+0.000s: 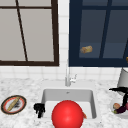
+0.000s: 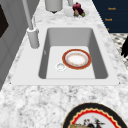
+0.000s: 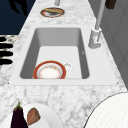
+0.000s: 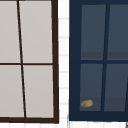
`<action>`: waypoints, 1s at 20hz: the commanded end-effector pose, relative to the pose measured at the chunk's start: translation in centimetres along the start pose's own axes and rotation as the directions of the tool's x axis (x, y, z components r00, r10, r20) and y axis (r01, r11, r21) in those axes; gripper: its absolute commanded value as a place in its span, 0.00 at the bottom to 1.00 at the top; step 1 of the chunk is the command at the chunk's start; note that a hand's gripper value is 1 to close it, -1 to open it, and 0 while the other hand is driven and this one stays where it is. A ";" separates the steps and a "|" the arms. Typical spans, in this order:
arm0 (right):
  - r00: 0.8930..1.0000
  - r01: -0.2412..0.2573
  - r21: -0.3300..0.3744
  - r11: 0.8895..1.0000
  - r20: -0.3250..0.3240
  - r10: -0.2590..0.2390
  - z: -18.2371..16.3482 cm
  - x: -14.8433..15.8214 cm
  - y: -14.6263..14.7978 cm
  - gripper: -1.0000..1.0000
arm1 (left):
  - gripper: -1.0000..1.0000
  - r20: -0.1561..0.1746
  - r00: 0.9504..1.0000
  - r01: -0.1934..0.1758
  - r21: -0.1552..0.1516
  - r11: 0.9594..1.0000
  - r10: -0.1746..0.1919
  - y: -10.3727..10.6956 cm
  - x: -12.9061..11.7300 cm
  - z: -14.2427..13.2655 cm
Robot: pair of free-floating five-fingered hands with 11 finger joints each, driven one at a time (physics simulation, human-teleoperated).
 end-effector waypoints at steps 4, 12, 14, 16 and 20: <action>0.998 0.030 -0.004 1.000 -0.051 -0.031 3.2 -2.2 0.2 0.00 | 0.50 0.000 1.000 0.000 0.000 1.000 0.000 0.0 0.0 0.0; 0.984 -0.091 0.013 0.996 -0.155 0.092 5.9 -4.0 0.2 0.00 | 0.50 0.000 1.000 0.000 0.000 1.000 0.000 0.0 0.0 0.0; 0.973 -0.112 0.011 0.994 -0.203 0.112 6.4 -4.2 0.3 0.00 | 0.50 0.000 1.000 0.000 0.000 1.000 0.000 0.0 0.0 0.0; 0.959 -0.131 0.015 0.991 -0.253 0.131 6.8 -4.3 0.4 0.00 | 0.50 0.000 1.000 0.000 0.000 1.000 0.000 0.0 0.0 0.0; 0.924 -0.164 0.019 0.986 -0.347 0.160 7.6 -4.6 0.7 0.00 | 0.50 0.000 1.000 0.000 0.000 1.000 0.000 0.0 0.0 0.0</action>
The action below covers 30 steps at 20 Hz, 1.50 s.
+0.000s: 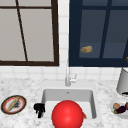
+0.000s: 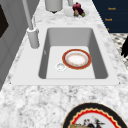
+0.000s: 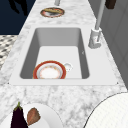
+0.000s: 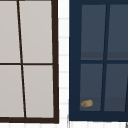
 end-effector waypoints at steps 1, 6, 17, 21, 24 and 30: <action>0.990 -0.085 -0.020 0.996 -0.113 0.082 0.7 -0.3 0.3 0.00 | 0.50 0.000 1.000 0.000 0.000 1.000 0.000 0.0 0.0 0.0; 0.972 -0.128 0.038 0.991 -0.193 0.133 0.2 -0.4 1.3 0.00 | 0.50 0.000 1.000 0.000 0.000 1.000 0.000 0.0 0.0 0.0; 0.952 -0.166 0.081 0.983 -0.245 0.181 -2.8 -2.0 4.6 0.00 | 0.50 0.000 1.000 0.000 0.000 1.000 0.000 0.0 0.0 0.0; 0.931 -0.164 0.168 0.972 -0.300 0.209 -4.1 -1.4 4.5 0.00 | 0.50 0.000 1.000 0.000 0.000 1.000 0.000 0.0 0.0 0.0; 0.917 -0.156 0.225 0.962 -0.328 0.226 -5.3 -1.1 4.2 0.00 | 0.50 0.000 1.000 0.000 0.000 1.000 0.000 0.0 0.0 0.0; 0.903 -0.121 0.324 0.938 -0.357 0.240 -7.4 -1.6 3.9 0.00 | 0.50 0.000 1.000 0.000 0.000 1.000 0.000 0.0 0.0 0.0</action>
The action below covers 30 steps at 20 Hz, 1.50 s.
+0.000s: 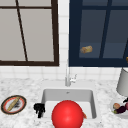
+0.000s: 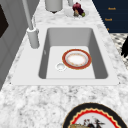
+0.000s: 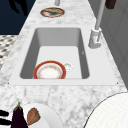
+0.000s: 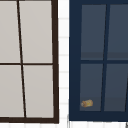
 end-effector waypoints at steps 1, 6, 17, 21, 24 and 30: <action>0.998 -0.018 0.084 0.996 -0.051 0.022 -1.1 0.5 -0.7 0.00 | 0.50 0.000 1.000 0.000 0.000 1.000 0.000 0.0 0.0 0.0; 0.999 -0.015 0.143 0.990 -0.049 0.022 -2.4 0.2 -1.4 0.00 | 0.50 0.000 1.000 0.000 0.000 1.000 0.000 0.0 0.0 0.0; 0.999 -0.001 0.129 0.992 -0.038 0.006 -4.4 -0.3 -2.2 0.00 | 0.50 0.000 1.000 0.000 0.000 1.000 0.000 0.0 0.0 0.0; 0.999 -0.011 0.130 0.991 -0.043 0.016 -6.1 -1.2 -1.8 0.00 | 0.50 0.000 1.000 0.000 0.000 1.000 0.000 0.0 0.0 0.0; 0.995 -0.047 0.145 0.988 -0.086 0.060 -8.7 -0.8 -1.2 0.00 | 0.50 0.000 1.000 0.000 0.000 1.000 0.000 0.0 0.0 0.0; 0.985 -0.117 0.154 0.981 -0.111 0.135 -12.0 -1.0 -0.8 1.00 | 0.50 0.000 1.000 0.000 0.000 1.000 0.000 0.0 0.0 0.0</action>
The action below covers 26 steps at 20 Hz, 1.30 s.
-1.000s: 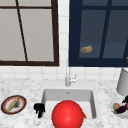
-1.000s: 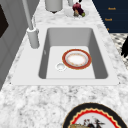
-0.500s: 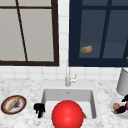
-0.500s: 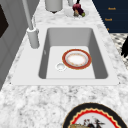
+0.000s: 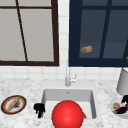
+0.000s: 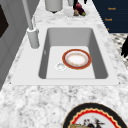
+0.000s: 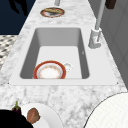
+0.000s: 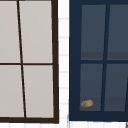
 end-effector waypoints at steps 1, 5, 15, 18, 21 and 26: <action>1.000 -0.028 0.043 0.999 -0.007 0.028 -1.7 0.0 0.4 1.00 | 0.50 0.000 1.000 0.000 0.000 1.000 0.000 0.0 0.0 0.0; 1.000 -0.019 -0.096 0.995 0.012 0.020 -2.8 -1.1 -0.6 1.00 | 0.50 0.000 1.000 0.000 0.000 1.000 0.000 0.0 0.0 0.0; 0.992 0.059 -0.104 0.993 0.113 -0.047 -0.3 -2.0 -1.5 0.00 | 0.50 0.000 1.000 0.000 0.000 1.000 0.000 0.0 0.0 0.0; 0.992 0.053 -0.096 0.994 0.120 -0.041 0.4 -2.0 -1.1 0.00 | 0.50 0.000 1.000 0.000 0.000 1.000 0.000 0.0 0.0 0.0; 0.992 0.069 -0.059 0.996 0.106 -0.062 0.8 -1.9 -0.3 0.00 | 0.50 0.000 1.000 0.000 0.000 1.000 0.000 0.0 0.0 0.0; 0.992 0.077 -0.171 0.982 0.115 -0.057 -2.6 -3.2 2.4 0.00 | 0.50 0.000 1.000 0.000 0.000 1.000 0.000 0.0 0.0 0.0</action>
